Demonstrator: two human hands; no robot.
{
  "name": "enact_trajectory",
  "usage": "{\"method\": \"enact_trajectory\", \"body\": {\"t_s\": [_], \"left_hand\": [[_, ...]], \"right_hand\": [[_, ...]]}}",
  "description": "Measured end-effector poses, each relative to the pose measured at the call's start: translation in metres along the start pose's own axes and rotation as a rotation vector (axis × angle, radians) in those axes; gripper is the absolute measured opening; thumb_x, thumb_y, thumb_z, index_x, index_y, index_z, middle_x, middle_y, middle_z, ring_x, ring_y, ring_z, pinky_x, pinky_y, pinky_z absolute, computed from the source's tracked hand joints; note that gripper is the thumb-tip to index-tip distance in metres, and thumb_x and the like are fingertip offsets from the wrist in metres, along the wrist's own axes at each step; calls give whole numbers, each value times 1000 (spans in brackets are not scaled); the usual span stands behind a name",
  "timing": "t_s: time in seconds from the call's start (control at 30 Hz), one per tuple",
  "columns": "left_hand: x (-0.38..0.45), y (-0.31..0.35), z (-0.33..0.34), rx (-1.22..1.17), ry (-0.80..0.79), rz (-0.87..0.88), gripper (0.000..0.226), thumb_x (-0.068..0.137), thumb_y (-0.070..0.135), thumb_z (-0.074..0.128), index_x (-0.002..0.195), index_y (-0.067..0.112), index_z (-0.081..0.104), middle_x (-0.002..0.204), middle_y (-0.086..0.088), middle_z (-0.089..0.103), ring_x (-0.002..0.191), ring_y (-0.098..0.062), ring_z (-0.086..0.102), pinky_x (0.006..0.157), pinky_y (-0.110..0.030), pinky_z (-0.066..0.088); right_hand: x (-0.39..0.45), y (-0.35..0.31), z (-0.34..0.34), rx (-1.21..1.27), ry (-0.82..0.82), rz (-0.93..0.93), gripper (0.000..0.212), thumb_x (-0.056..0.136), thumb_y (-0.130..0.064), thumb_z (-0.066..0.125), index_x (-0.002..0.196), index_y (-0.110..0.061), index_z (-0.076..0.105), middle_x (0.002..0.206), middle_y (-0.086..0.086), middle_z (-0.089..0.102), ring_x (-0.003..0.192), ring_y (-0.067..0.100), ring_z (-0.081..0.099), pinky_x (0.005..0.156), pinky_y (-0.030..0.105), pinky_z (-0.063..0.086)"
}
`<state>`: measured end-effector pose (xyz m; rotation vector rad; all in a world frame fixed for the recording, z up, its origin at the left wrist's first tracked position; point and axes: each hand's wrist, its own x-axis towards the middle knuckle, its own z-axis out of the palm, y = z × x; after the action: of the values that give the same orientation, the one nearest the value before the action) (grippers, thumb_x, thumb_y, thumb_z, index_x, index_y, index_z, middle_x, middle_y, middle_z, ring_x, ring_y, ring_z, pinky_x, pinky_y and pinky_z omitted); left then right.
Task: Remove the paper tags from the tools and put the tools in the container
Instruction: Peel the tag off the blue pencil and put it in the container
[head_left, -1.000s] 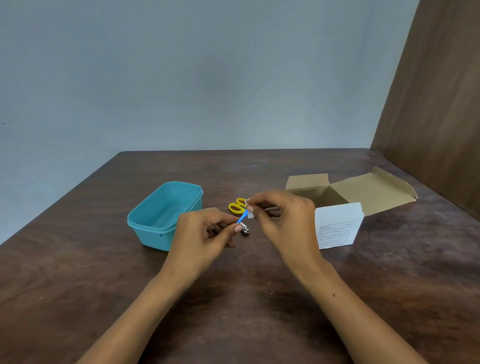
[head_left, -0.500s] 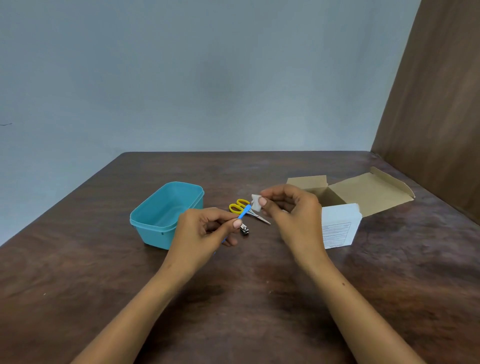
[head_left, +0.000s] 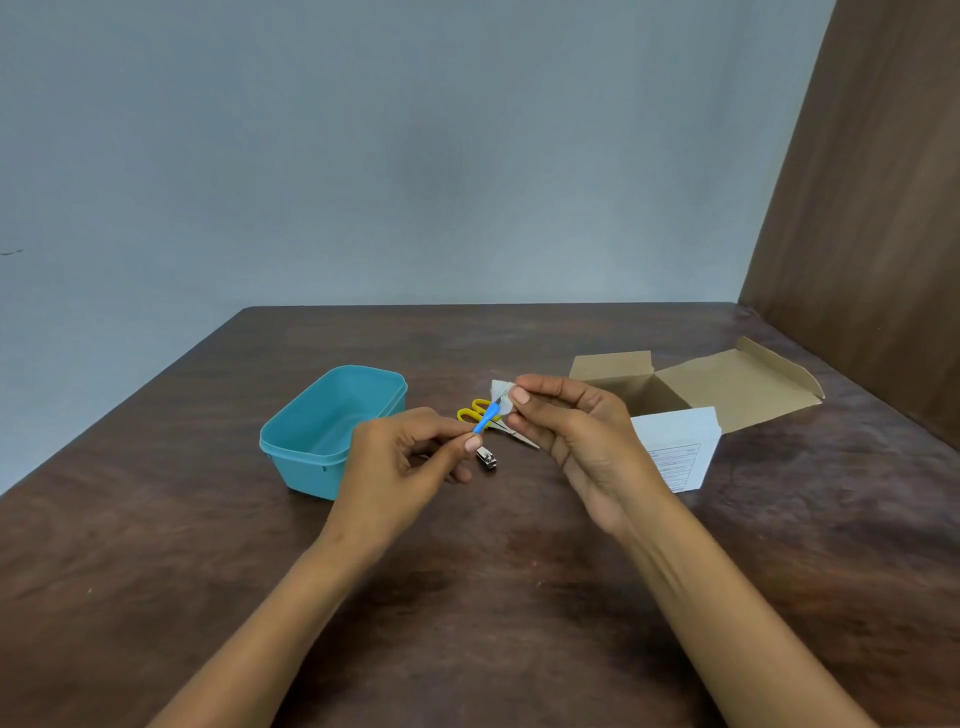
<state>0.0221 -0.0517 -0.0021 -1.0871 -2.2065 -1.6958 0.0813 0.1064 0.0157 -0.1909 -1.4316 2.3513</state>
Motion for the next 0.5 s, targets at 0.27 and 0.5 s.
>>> {"method": "enact_trajectory", "body": {"t_s": [0.27, 0.5], "left_hand": [[0, 3, 0, -153, 13, -117, 11, 80, 4, 68, 86, 12, 74, 73, -8, 71, 59, -19, 70, 60, -23, 58], [0, 7, 2, -364, -22, -287, 9, 82, 7, 65, 84, 8, 74, 69, -10, 73, 60, -22, 71, 56, -23, 56]], "right_hand": [[-3, 9, 4, -148, 7, -150, 9, 78, 2, 70, 85, -4, 70, 81, 13, 74, 77, 20, 72, 73, 25, 58], [-2, 14, 6, -310, 51, -316, 10, 78, 3, 72, 87, 2, 70, 83, 15, 73, 76, 19, 72, 67, 21, 55]]}}
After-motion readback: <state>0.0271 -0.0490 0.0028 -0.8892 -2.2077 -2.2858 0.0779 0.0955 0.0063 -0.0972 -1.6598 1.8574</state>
